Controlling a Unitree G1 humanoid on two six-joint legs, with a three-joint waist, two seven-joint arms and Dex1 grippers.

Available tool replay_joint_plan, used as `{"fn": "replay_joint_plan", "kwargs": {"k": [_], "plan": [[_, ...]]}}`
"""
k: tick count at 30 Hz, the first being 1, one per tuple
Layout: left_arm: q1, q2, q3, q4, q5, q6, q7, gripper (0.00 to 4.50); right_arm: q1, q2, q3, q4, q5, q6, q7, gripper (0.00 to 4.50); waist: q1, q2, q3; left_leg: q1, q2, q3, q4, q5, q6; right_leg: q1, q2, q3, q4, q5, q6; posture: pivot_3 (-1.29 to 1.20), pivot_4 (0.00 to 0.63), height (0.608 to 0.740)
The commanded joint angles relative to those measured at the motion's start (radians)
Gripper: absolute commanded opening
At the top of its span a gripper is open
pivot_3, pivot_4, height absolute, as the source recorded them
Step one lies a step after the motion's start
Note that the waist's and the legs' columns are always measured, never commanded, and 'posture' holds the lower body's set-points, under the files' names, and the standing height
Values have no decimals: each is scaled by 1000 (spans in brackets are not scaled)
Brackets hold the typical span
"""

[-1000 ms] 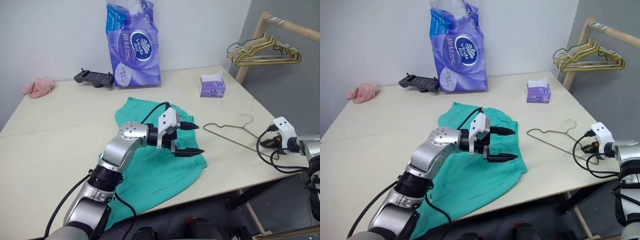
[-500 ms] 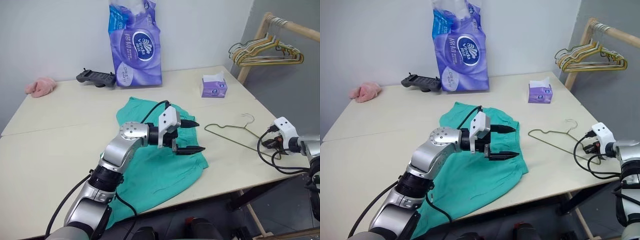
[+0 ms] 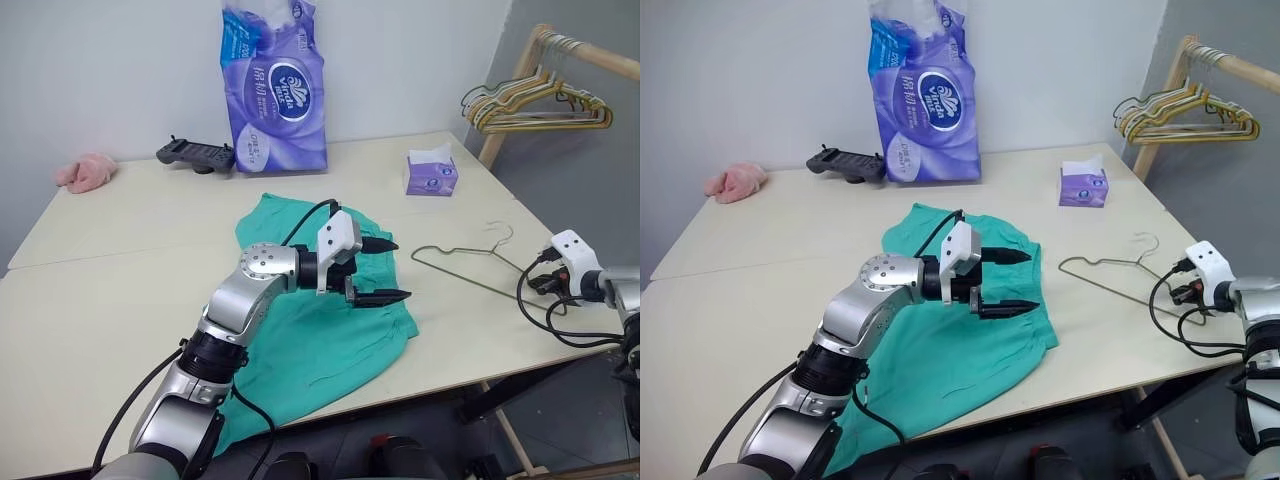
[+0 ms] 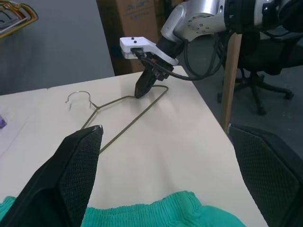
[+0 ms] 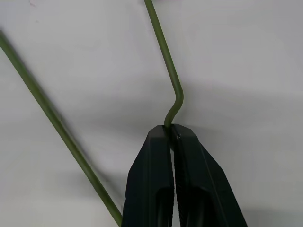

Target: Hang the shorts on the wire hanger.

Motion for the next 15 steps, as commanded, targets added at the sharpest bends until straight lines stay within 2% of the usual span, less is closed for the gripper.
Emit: {"fn": "replay_joint_plan", "kwargs": {"k": [1, 9, 15], "plan": [[-25, 1, 34, -20, -13, -12, 11, 4500, 11, -41, -48, -100, 8, -63, -38, 7, 0, 0, 0, 0, 0, 0, 0, 0, 0, 0, 0, 0, 0, 0, 0, -10, 51, 740], [-31, 2, 64, -24, -34, 19, 45, 4500, 48, -41, -114, -221, 22, -151, -156, 7, 0, 1, 1, 0, 0, 0, 0, -1, 3, 0, 0, 0, 0, 0, 0, -26, 57, 740], [-71, -8, 127, -29, -70, 90, 116, 4500, 127, -54, -103, -347, -4, -229, -175, 7, 0, 1, 1, 0, 0, 0, 0, -2, 3, 0, 0, 0, 0, 0, 0, -48, 60, 740]]}}
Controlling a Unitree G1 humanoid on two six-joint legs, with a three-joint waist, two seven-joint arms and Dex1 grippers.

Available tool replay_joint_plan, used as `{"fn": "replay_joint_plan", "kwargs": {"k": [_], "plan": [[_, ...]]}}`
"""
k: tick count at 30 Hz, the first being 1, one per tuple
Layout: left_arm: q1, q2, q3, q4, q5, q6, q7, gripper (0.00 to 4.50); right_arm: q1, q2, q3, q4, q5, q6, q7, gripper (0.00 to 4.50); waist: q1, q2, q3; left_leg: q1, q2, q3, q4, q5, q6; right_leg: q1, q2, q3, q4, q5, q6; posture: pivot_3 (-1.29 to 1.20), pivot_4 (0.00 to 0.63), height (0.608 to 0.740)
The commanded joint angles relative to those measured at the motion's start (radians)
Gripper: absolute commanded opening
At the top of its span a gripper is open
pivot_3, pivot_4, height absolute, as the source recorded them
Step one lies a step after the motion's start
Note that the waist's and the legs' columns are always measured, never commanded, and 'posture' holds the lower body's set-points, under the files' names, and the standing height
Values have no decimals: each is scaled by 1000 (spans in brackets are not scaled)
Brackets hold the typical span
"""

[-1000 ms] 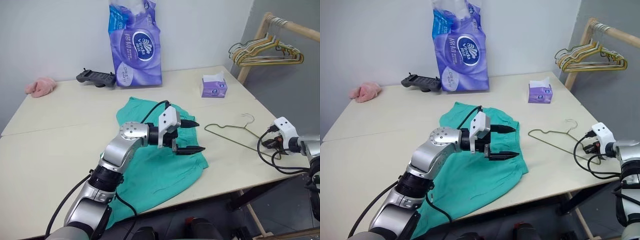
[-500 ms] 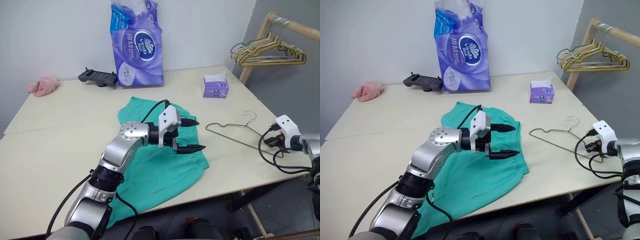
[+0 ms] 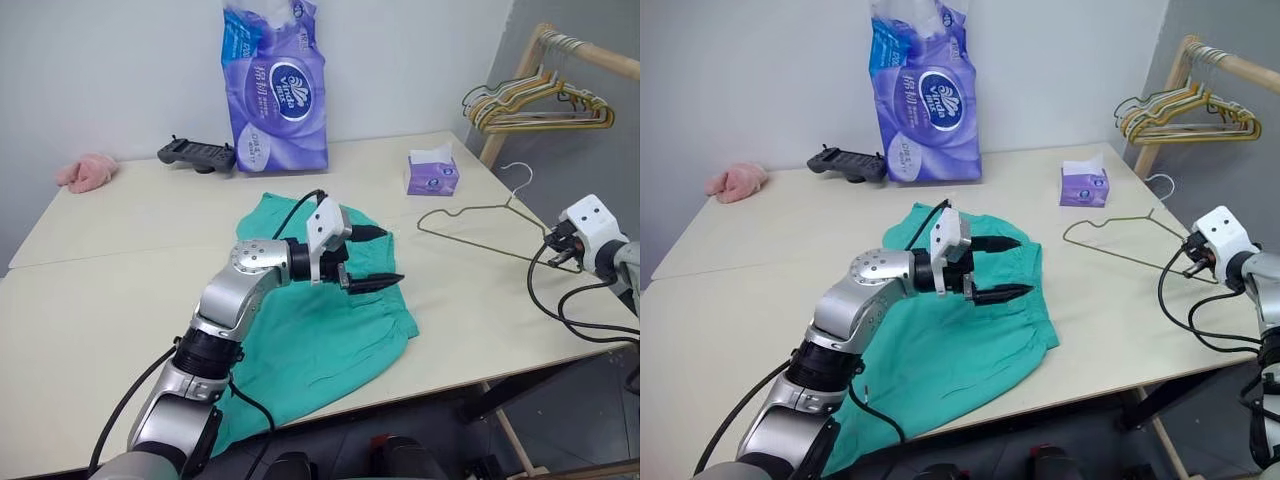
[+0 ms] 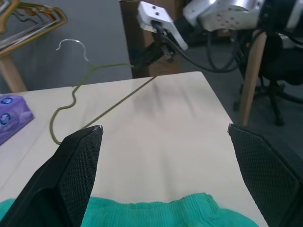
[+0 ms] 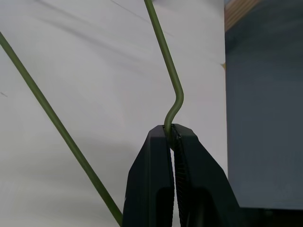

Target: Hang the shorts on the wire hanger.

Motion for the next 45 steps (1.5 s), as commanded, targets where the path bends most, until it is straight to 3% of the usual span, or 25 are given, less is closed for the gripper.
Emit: {"fn": "replay_joint_plan", "kwargs": {"k": [1, 11, 18, 25, 32, 39, 45], "plan": [[-57, -7, 54, -24, -28, 26, 44, 4500, 25, -29, -11, -86, -19, -65, -8, 7, 0, 0, 0, 0, 0, 0, 0, 0, 0, 0, 0, 0, 0, 0, 0, -48, 60, 740], [-114, -7, 135, -8, -64, 130, 143, 4500, 37, -67, -2, -87, -106, -265, -69, 7, -2, 1, 1, 0, 0, 0, 0, 2, -3, 0, 0, 0, 0, 0, 0, -49, 62, 740], [-98, 12, 120, -7, -51, 160, 162, 4500, 4, -98, 31, -59, -177, -468, -108, 7, -2, 1, 1, 0, 0, 1, 0, 2, -4, 0, 0, 1, 0, 0, 0, -60, 58, 740], [-106, 37, 148, 55, -142, 379, 135, 4500, -53, -133, 74, -31, -304, -761, -243, 7, -5, 1, 1, 0, 0, 1, 0, 2, -4, 0, 0, 1, 0, 0, 0, -66, 51, 740], [-139, 145, 84, 179, -77, 264, -25, 4500, -115, -144, 106, -26, -328, -967, -258, 7, -20, 1, 1, 0, 0, 1, -1, 2, -4, -1, 1, 1, 0, 0, 0, -69, 42, 740], [-276, 110, 16, 412, 23, 74, -144, 4500, -183, -122, 133, -84, -314, -1023, -214, 7, -20, 1, 1, 0, -1, 2, 0, 2, -4, -1, 1, 1, -1, 0, 0, -82, 30, 740], [-322, 46, -31, 479, 71, 31, -206, 4500, -241, -95, 142, -167, -284, -978, -155, 7, -28, 1, 1, 0, -1, 2, 0, 2, -4, -1, 1, 2, -1, 0, 0, -107, 21, 740]]}}
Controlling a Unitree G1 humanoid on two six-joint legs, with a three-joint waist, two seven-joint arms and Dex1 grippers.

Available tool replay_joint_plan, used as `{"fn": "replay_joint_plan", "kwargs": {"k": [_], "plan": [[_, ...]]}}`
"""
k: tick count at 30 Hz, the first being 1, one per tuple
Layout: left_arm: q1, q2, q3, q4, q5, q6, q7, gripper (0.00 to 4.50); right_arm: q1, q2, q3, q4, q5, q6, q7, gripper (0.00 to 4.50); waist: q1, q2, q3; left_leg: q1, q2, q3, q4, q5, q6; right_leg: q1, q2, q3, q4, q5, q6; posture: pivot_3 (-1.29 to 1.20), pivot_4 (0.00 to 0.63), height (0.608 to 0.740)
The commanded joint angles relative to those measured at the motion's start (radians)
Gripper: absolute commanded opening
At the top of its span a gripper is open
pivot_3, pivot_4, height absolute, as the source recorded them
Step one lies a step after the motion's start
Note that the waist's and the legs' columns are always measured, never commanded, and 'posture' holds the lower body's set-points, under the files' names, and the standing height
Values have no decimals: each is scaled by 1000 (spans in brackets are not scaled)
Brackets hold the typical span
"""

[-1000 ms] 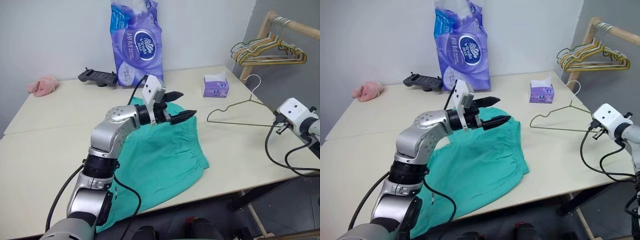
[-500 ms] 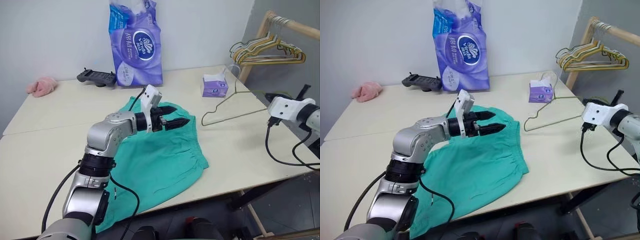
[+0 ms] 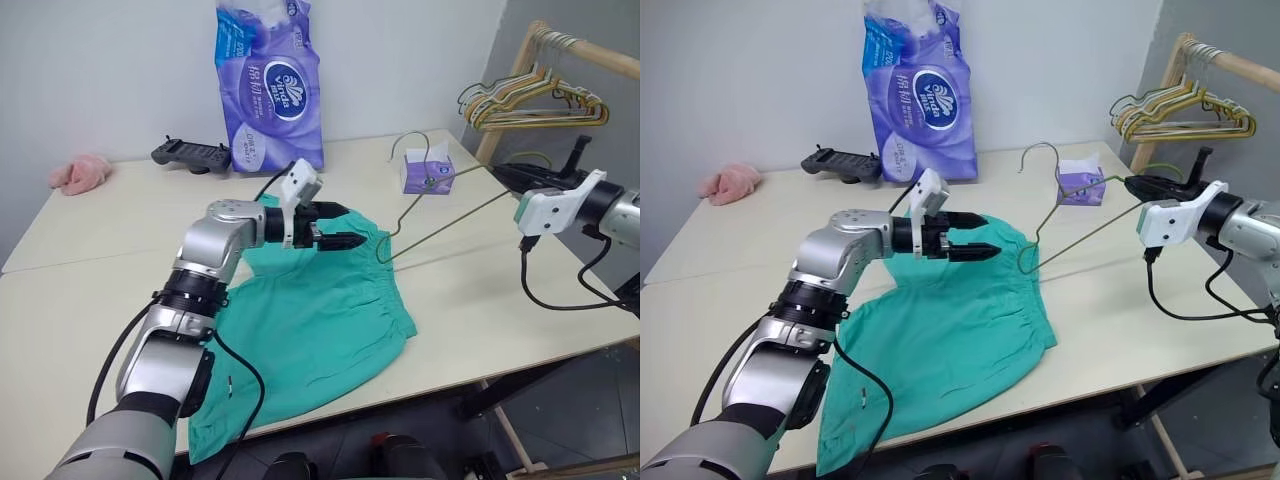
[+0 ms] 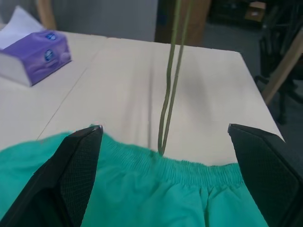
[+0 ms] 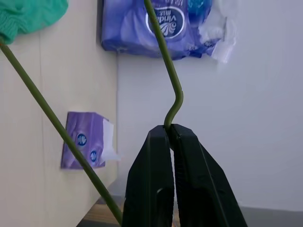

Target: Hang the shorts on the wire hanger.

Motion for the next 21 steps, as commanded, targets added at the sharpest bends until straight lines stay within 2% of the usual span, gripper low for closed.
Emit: {"fn": "replay_joint_plan", "kwargs": {"k": [1, 12, 20, 21], "plan": [[-28, -20, -28, -5, 28, -28, -27, 4500, -51, 7, -8, -73, 29, 23, 22, 7, -2, 0, 0, 0, 0, 0, 0, 0, 0, 0, 0, 0, 0, 0, 0, -111, 21, 740], [10, -61, -37, 14, 105, -98, 20, 4500, -64, 63, -27, -272, 83, 183, 90, 7, -13, 0, 0, 0, 1, -1, 0, 0, 0, 0, 0, -1, 1, 0, 0, -129, 23, 740], [-15, -77, -26, 93, 137, -140, 37, 4500, -83, 71, -29, -287, 84, 201, 101, 7, -14, 0, 0, 0, 1, -1, 0, 0, 0, 0, -1, -1, 1, 0, 0, -129, 22, 740], [-15, -78, -23, 99, 136, -139, 40, 4317, -85, 73, -29, -291, 84, 204, 102, 1, -14, 0, 0, 0, 1, -1, 0, 0, 0, 0, -1, -1, 1, 0, 0, -129, 22, 740]]}}
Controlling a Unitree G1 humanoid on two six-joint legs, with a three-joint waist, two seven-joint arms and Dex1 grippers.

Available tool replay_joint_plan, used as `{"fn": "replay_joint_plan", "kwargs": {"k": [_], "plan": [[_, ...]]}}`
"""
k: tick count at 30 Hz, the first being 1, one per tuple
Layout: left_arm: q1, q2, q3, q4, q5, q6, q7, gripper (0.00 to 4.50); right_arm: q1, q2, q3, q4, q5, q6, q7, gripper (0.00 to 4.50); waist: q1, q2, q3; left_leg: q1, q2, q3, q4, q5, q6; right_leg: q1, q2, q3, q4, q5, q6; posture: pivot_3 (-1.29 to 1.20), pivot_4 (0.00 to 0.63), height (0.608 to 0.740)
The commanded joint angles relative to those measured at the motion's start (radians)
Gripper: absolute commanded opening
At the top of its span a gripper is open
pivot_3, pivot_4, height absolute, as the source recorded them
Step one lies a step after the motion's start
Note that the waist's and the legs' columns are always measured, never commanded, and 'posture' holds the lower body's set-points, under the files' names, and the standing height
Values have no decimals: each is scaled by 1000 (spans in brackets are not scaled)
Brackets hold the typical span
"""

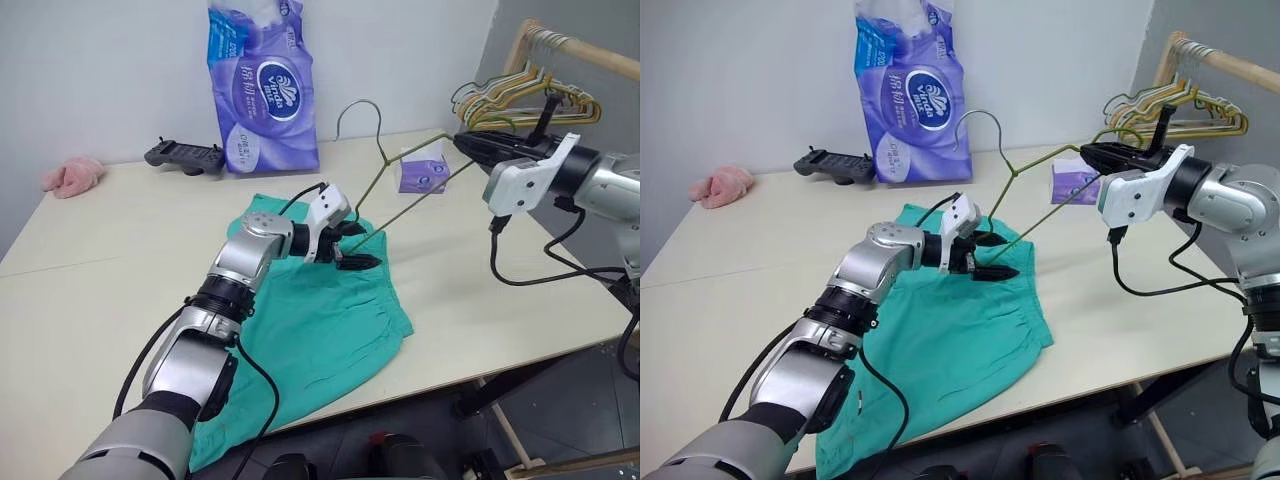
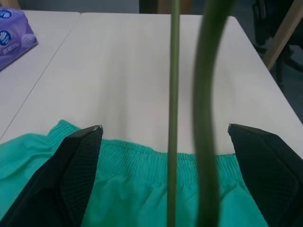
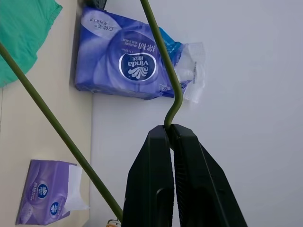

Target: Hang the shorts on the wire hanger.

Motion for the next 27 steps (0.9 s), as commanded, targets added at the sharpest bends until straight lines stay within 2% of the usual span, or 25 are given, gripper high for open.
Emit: {"fn": "replay_joint_plan", "kwargs": {"k": [1, 3, 14, 23, 24, 26, 27], "plan": [[-31, -5, 24, 6, 2, -16, -2, 4124, -39, -1, -30, -29, 23, 5, -4, 0, 0, 0, 0, 0, 0, 0, 0, 0, 0, 0, 0, 0, 0, 0, 0, -130, 23, 740], [-34, -7, 26, 14, 0, -15, -2, 3670, -44, -1, -29, -32, 22, 3, -4, 0, -1, 0, 0, 0, 0, 0, 0, 0, 0, 0, 0, 0, 0, 0, 0, -130, 23, 740], [-34, -4, 32, 9, -2, -15, -27, 105, -48, 3, -21, -17, 9, -8, -7, 0, -5, 0, 0, 0, 0, 0, 0, 0, 0, 0, 0, 0, 0, 0, 0, -127, 26, 740], [-29, -7, 27, -10, 26, -28, -12, 21, -31, 11, -13, -24, 3, 32, 8, 0, -9, 0, 0, 0, 0, 0, 0, 0, 0, 0, 0, 0, 1, 0, 0, -125, 24, 740], [-29, -9, 30, -13, 25, -27, -9, 0, -27, 12, -13, -25, 5, 41, 13, 417, -9, 0, 0, 0, 0, -1, 0, 0, 0, 0, 0, -1, 1, 0, 0, -124, 25, 740], [-29, -10, 34, -13, 26, -29, -5, 0, -20, 13, -11, -26, 6, 52, 22, 731, -9, 0, 0, 0, 0, -1, 0, 0, 0, 0, 0, -1, 1, 0, 0, -124, 27, 740], [-28, -10, 35, -14, 27, -28, -4, 0, -14, 12, -11, -28, 8, 57, 28, 1086, -9, 0, 0, 0, 0, -1, 0, 0, 0, 0, 0, -1, 1, 0, 0, -123, 27, 740]]}}
